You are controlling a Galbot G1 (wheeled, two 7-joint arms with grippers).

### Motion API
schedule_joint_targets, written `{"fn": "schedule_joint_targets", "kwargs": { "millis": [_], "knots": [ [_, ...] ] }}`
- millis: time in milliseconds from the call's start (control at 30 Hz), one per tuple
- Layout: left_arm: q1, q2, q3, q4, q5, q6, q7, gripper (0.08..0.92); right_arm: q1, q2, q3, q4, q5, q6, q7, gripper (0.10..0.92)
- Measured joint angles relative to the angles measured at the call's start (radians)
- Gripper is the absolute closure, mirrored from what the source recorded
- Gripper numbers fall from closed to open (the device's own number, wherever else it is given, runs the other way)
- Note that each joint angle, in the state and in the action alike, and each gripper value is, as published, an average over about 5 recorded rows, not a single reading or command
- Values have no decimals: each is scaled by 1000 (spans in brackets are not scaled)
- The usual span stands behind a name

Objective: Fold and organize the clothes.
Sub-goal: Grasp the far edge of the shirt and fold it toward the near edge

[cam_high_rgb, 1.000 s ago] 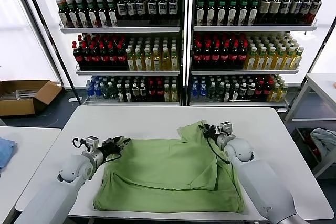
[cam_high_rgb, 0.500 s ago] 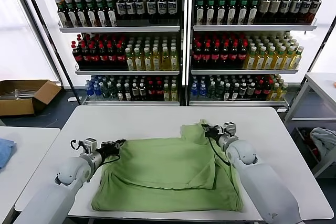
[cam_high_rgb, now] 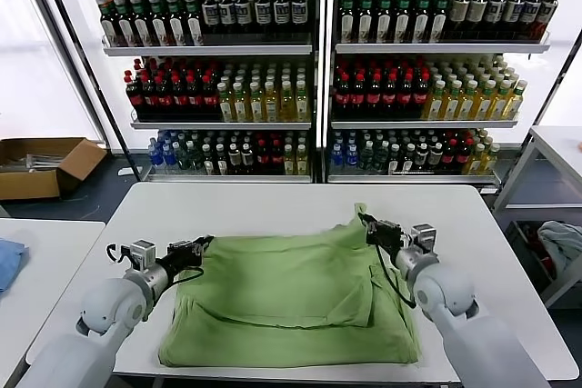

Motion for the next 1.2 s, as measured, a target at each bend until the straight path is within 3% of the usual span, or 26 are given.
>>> {"fn": "schedule_joint_targets", "kwargs": {
  "millis": [533,667,1200],
  "knots": [
    [370,-32,-169,-251,151,1,23,901,-473,10,208,291,-56,6,9,897],
    [430,-44,-188,-277,190,-7,32,822,-520,23,231,309,-66,14,10,802],
    [583,-92,-351,-361,174,-68,0,355,-503,13,485,228,-85,130,-80,334]
  ]
}}
